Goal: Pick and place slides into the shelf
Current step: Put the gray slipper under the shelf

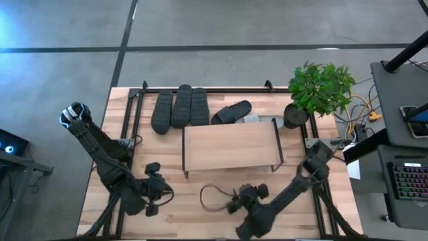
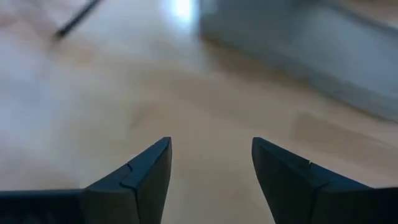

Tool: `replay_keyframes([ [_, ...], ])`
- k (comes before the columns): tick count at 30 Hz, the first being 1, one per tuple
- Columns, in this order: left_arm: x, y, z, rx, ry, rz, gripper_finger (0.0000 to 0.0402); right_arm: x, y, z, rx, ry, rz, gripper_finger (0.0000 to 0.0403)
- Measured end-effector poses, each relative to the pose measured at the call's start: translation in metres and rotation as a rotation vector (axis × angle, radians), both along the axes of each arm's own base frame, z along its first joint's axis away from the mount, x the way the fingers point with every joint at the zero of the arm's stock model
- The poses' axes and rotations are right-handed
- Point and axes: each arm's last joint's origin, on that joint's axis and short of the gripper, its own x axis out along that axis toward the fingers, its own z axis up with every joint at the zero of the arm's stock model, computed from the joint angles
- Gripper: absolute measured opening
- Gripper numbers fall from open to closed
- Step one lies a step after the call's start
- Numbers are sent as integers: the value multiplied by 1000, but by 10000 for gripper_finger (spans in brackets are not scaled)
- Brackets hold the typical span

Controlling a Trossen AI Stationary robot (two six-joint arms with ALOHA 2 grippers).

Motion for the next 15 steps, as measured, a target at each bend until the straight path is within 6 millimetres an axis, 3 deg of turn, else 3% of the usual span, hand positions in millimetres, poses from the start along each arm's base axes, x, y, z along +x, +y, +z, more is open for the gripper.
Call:
replay_keyframes([
  [4, -5, 5, -5, 30, 61, 38, 18, 1, -18, -10, -107, -29, -125, 215],
  [15, -9, 10, -9, 85, 111, 37, 18, 24, -58, -25, -218, 110, -131, 217],
])
